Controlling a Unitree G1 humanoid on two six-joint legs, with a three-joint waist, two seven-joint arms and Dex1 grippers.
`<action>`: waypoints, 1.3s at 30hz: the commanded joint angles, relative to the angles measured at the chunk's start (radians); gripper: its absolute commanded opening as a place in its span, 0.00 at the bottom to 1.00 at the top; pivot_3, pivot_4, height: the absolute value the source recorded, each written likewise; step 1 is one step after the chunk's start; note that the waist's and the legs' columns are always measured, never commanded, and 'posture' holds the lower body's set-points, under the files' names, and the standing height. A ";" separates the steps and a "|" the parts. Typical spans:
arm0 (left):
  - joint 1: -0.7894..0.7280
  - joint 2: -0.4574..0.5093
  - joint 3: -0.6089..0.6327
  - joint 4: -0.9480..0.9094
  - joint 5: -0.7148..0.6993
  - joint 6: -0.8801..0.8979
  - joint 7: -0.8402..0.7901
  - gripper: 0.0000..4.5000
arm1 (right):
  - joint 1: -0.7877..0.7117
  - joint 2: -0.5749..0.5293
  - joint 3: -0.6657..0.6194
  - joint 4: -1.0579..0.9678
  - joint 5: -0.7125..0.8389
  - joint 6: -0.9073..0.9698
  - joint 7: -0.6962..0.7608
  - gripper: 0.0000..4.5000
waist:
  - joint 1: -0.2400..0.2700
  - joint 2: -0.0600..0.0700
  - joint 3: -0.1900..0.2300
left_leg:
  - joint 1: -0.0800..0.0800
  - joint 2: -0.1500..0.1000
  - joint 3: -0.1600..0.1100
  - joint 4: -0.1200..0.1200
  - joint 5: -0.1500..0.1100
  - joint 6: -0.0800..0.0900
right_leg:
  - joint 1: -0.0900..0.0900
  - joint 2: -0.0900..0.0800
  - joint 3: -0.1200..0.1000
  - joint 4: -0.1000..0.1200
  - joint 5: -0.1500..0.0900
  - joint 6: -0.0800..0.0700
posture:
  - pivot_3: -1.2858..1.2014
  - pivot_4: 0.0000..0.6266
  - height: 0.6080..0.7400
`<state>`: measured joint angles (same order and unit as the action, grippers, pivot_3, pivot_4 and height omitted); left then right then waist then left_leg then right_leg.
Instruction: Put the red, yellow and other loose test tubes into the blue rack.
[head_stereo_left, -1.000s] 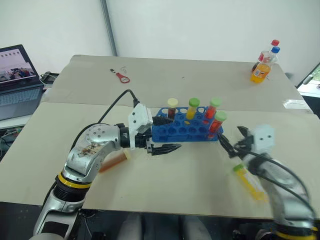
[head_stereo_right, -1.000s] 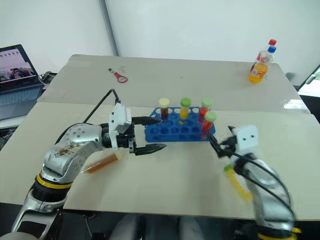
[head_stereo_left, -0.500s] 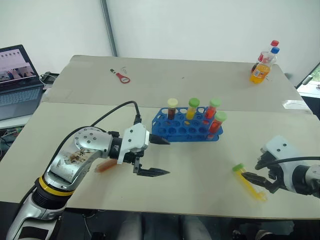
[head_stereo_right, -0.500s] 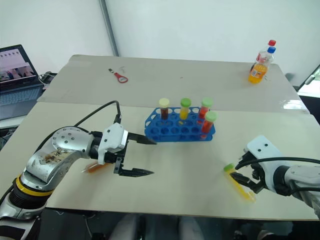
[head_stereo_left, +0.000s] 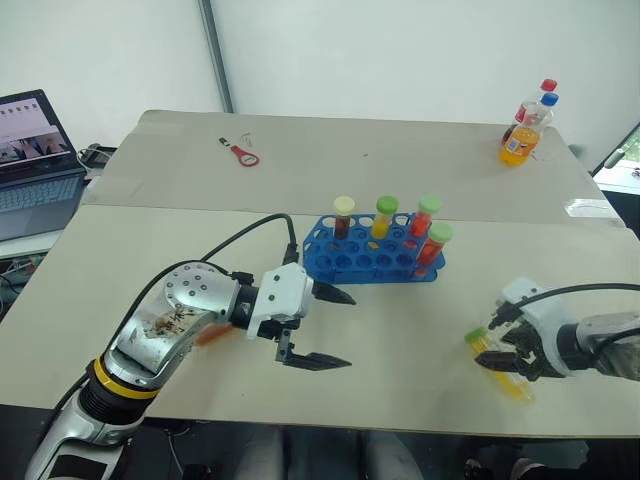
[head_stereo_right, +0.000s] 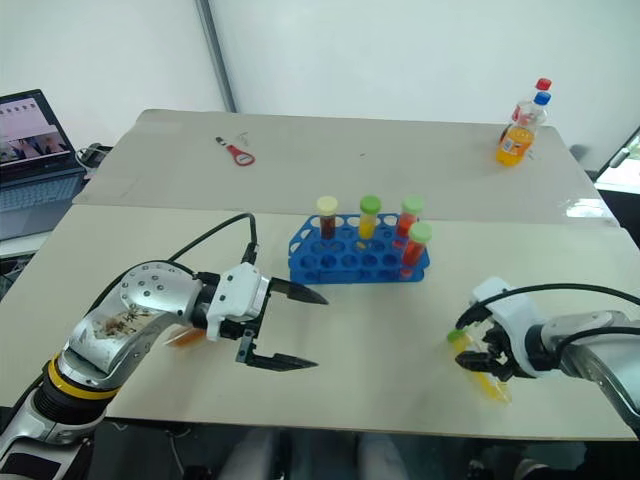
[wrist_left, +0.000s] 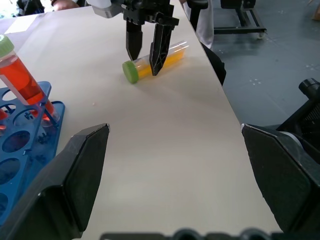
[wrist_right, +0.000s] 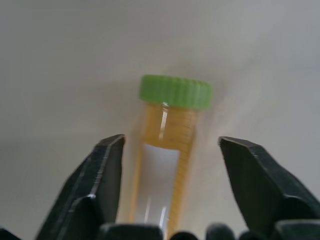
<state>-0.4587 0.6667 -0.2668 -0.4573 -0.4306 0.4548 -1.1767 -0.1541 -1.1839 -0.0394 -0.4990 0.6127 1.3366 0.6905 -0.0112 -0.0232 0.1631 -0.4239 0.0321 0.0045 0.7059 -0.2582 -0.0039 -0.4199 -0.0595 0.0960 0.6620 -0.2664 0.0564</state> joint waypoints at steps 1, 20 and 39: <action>-0.003 -0.011 -0.007 -0.029 0.005 -0.017 0.015 1.00 | -0.041 -0.019 0.020 -0.001 0.007 0.035 0.018 0.43 | 0.001 0.000 0.000 | 0.000 0.000 0.000 0.000 0.000 0.000 | 0.000 0.000 0.000 0.000 0.000 0.000 | 0.52 0.24 0.73; 0.045 0.004 0.218 0.063 -0.079 0.059 0.126 1.00 | -0.170 0.312 -0.202 -0.164 0.180 -0.051 -0.036 0.20 | -0.003 0.000 0.000 | 0.000 0.001 -0.001 0.000 0.000 0.000 | -0.001 0.001 -0.001 0.001 0.000 0.000 | 0.52 0.24 0.73; 0.054 0.026 0.221 0.089 -0.067 0.016 0.120 1.00 | -0.150 0.961 0.047 0.082 -0.371 -1.020 -0.412 0.20 | -0.005 0.000 0.000 | 0.000 0.000 -0.001 -0.001 0.001 -0.001 | -0.002 0.000 -0.002 0.003 0.000 -0.001 | 0.52 0.24 0.73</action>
<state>-0.3894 0.6950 -0.0445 -0.3418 -0.4910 0.4808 -1.0522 -0.3002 -0.2287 -0.0001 -0.4200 0.2860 0.4082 0.2974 -0.0162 -0.0234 0.1631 -0.4242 0.0324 0.0032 0.7050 -0.2573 -0.0053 -0.4222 -0.0595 0.0942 0.6650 -0.2660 0.0558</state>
